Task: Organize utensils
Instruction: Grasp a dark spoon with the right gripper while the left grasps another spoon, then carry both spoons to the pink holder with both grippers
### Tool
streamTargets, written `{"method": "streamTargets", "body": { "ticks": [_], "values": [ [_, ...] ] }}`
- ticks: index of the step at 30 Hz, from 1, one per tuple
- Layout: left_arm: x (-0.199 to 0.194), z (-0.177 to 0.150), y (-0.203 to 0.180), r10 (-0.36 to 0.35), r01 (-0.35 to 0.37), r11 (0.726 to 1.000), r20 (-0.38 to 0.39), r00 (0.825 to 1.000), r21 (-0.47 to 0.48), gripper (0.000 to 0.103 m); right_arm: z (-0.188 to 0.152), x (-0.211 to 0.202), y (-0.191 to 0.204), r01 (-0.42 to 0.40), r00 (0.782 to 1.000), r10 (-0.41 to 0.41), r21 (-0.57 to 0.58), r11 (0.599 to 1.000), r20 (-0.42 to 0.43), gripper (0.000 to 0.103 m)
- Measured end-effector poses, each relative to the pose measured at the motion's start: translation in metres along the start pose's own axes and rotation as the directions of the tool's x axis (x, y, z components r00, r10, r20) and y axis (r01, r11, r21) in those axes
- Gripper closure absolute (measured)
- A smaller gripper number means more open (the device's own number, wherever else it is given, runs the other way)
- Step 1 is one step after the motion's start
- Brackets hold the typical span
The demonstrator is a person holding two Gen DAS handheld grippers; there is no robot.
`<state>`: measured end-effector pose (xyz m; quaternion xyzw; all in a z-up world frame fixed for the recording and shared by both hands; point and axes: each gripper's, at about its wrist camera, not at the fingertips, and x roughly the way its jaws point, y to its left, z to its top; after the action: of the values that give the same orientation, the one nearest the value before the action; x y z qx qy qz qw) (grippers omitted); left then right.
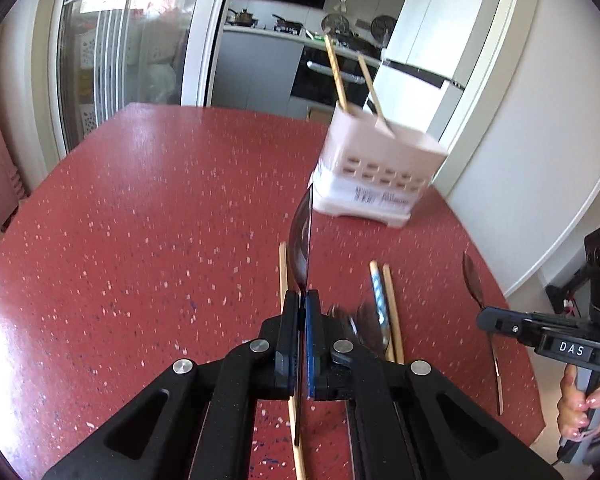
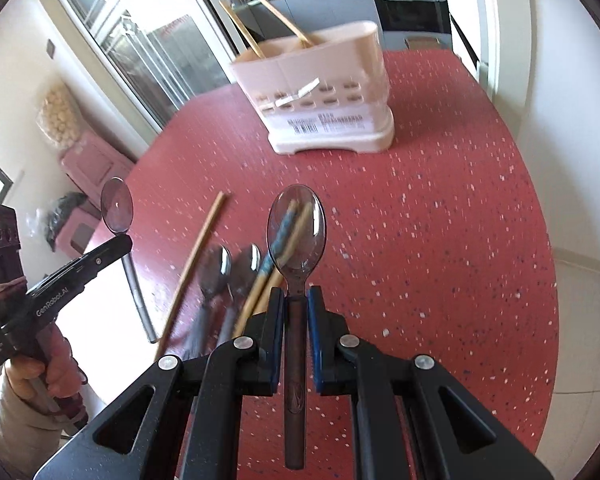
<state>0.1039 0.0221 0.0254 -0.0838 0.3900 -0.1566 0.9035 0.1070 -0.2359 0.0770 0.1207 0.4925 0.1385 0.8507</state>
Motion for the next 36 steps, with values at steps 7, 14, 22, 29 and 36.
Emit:
{"method": "streamTargets", "body": {
  "ticks": [7,14,22,29,36],
  "values": [
    [-0.016,0.015,-0.005,-0.020,0.019,1.000,0.057,0.998,0.004,0.070,0.012,-0.008,0.006,-0.025,0.998,0.025,-0.011,1.000,0.050,0.091],
    [-0.026,0.038,-0.012,-0.023,0.022,1.000,0.109,0.994,0.007,0.070,0.025,-0.020,0.010,-0.043,0.995,0.045,-0.026,0.999,0.091,0.091],
    [-0.032,0.085,-0.032,-0.057,0.050,0.998,0.186,0.981,0.046,0.070,0.060,-0.032,0.007,-0.055,0.985,0.060,-0.039,0.998,0.159,0.091],
    [-0.023,0.140,-0.049,-0.097,0.082,0.994,0.243,0.965,0.068,0.070,0.107,-0.042,0.003,-0.047,0.966,0.059,-0.055,0.997,0.251,0.091],
    [0.002,0.190,-0.065,-0.114,0.090,0.991,0.278,0.954,0.097,0.070,0.162,-0.044,-0.001,-0.036,0.930,0.062,-0.080,0.996,0.363,0.091]
  ]
}}
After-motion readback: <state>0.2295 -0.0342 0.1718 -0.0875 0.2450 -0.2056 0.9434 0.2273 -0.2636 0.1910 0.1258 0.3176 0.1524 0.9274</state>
